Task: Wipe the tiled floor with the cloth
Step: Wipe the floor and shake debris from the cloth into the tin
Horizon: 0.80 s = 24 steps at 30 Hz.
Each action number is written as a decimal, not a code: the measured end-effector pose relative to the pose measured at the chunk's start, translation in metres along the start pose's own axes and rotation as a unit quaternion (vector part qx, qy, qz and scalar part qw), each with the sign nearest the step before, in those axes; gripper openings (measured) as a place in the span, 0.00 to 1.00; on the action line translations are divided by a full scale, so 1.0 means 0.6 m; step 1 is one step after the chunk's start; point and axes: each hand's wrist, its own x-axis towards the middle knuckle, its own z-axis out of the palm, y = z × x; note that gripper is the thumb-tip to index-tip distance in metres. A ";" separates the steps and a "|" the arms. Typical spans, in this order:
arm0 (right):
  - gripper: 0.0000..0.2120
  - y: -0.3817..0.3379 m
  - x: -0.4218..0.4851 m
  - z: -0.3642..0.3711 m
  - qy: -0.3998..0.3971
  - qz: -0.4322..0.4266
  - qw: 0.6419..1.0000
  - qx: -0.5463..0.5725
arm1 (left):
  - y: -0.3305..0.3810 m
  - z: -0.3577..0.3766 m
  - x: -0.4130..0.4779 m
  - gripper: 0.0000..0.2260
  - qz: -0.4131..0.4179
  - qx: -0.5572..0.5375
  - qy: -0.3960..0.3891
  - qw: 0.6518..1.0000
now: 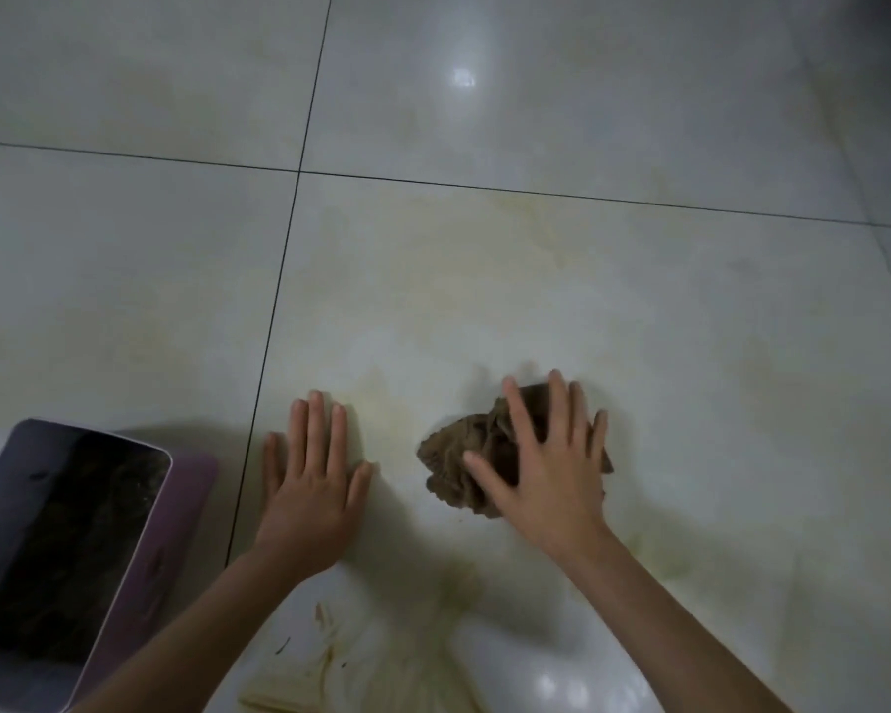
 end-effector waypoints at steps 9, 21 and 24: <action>0.23 0.099 0.205 0.004 0.038 -0.060 0.997 0.028 | -0.005 -0.006 0.004 0.34 0.003 -0.027 -0.042 0.999; 0.24 -0.096 0.216 0.027 -0.015 -0.197 0.979 0.043 | 0.004 -0.020 0.001 0.34 -0.012 -0.042 -0.065 0.997; 0.26 -0.079 0.080 0.052 -0.035 -0.348 0.937 0.031 | 0.004 -0.016 0.000 0.38 -0.014 -0.049 -0.054 0.997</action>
